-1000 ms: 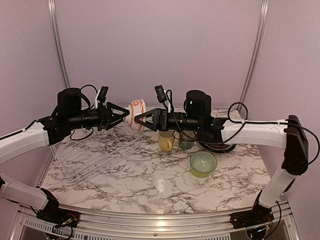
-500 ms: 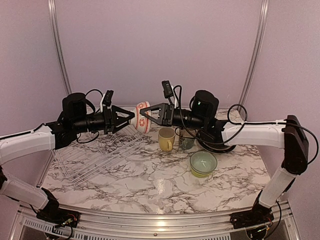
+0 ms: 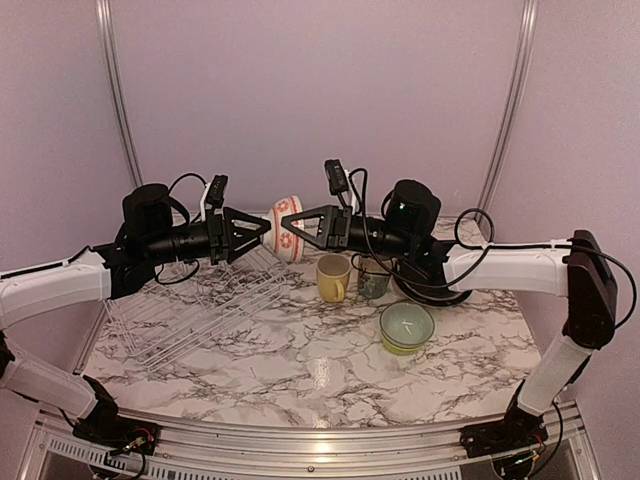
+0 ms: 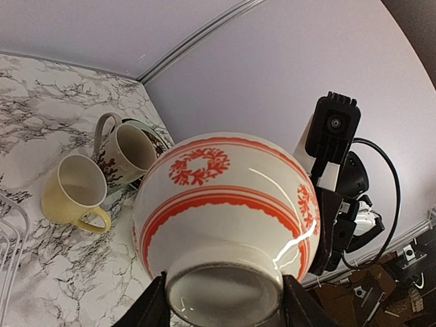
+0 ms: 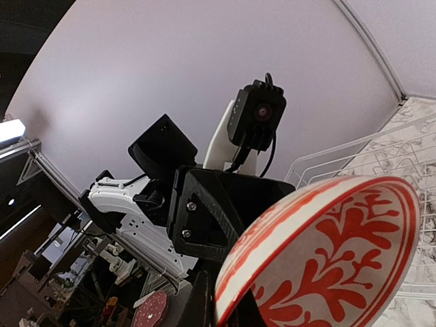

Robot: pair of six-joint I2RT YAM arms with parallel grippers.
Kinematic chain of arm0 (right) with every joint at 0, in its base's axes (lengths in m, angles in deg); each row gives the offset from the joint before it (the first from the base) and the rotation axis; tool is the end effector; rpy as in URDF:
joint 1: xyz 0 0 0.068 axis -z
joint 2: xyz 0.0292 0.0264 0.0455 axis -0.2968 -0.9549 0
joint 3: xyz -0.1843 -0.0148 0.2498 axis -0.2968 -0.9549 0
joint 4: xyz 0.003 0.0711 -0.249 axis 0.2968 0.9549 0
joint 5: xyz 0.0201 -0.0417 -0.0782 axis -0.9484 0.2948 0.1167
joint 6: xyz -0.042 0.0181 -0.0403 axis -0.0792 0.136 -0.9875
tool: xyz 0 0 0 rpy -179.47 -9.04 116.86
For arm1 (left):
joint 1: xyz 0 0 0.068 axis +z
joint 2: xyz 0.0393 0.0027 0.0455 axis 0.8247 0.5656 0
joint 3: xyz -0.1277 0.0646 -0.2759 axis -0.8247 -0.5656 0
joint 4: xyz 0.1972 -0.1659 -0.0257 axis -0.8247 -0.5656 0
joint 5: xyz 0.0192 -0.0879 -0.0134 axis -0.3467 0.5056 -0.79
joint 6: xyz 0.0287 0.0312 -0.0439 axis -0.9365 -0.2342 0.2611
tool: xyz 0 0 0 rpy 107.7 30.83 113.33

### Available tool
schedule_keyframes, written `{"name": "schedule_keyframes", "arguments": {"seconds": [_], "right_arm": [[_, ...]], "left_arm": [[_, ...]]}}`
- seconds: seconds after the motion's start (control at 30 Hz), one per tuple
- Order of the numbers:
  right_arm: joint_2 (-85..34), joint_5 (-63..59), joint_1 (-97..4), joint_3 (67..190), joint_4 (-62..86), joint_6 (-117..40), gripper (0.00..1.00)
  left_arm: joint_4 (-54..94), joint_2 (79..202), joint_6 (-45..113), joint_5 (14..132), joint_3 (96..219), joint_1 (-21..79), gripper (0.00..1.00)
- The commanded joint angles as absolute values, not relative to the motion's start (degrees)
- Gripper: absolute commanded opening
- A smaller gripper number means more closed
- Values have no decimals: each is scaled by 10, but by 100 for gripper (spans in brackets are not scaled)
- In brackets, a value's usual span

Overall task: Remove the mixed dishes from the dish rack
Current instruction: Pass from the left arm to the right, then place the bowl in the bowl.

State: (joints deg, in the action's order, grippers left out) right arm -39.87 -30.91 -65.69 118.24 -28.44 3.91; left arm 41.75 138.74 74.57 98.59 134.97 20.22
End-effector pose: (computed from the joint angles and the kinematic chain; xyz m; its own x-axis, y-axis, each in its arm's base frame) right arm 0.2432 0.3154 0.3666 -0.6762 0.1512 -0.7211 -0.7333 -0.0433 0.6785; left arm 0.2224 -0.1887 0.3620 -0.7319 -0.2806 -0.6209 0.5809 0.2194 -0.7839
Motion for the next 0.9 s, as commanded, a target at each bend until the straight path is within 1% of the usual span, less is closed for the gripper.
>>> {"name": "schedule_keyframes", "arguments": {"seconds": [0.0,0.03,0.1,0.17,0.23,0.27,0.33,0.43,0.47,0.67,0.87], "right_arm": [[-402,-326,-657,1183,-311,33,0],[-401,-326,-657,1183,-310,32,0],[-398,-326,-657,1182,-305,28,0],[-393,-324,-657,1182,-298,22,0],[-386,-319,-657,1180,-287,9,0],[-382,-316,-656,1179,-280,4,0],[-372,-308,-656,1176,-264,-11,0],[-353,-295,-657,1164,-242,-34,0],[-346,-289,-657,1159,-234,-41,0],[-288,-236,-657,1133,-134,-118,0],[-215,-133,-656,1120,28,-222,0]], "left_arm": [[429,1388,731,983,1360,199,31],[428,1386,729,982,1359,199,35],[421,1382,721,977,1359,199,38],[407,1377,708,972,1360,199,44],[391,1370,693,965,1363,199,56],[379,1367,684,959,1364,199,65],[352,1358,666,943,1368,199,79],[313,1347,637,918,1378,199,95],[300,1344,630,912,1380,200,98],[250,1329,601,862,1386,200,99],[222,1328,587,834,1392,200,99]]}}
